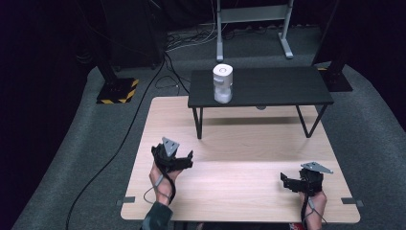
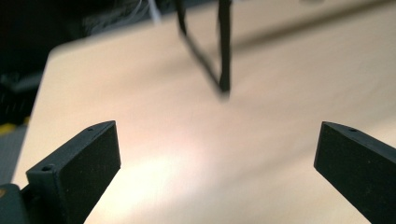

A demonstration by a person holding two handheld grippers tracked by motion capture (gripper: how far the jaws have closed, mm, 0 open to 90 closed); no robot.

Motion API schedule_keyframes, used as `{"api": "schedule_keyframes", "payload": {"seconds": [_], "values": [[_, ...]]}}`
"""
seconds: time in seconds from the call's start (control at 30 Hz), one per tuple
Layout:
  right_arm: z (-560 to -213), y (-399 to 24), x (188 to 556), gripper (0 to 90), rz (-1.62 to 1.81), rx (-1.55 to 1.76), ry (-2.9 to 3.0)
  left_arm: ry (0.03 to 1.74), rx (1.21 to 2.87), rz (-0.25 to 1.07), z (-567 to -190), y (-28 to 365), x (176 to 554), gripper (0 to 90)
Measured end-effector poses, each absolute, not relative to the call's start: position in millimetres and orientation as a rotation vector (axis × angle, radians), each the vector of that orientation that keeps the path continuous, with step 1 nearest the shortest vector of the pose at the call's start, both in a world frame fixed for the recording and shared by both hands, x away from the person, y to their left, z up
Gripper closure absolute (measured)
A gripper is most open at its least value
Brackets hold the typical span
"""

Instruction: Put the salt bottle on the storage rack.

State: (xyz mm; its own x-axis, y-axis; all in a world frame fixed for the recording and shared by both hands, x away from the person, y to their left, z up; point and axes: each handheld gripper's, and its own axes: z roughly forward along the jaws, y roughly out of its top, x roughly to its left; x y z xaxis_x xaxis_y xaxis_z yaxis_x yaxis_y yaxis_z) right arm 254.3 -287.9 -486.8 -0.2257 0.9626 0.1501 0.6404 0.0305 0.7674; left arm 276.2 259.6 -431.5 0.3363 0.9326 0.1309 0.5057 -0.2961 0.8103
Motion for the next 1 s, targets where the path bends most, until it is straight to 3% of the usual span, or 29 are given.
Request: {"api": "schedule_keyframes", "payload": {"seconds": [0.23,0.73,1.0], "values": [[-487,-288,253,0.0,1.053,1.620,1.896,1.332,2.000,0.739,-465,265,268,0.0],[-486,-284,253,0.0,1.029,1.626,1.892,1.328,2.027,0.652,-473,276,275,0.9],[-485,-283,255,0.2,1.015,1.616,1.910,1.299,2.040,0.713,-475,268,270,0.6]]}}
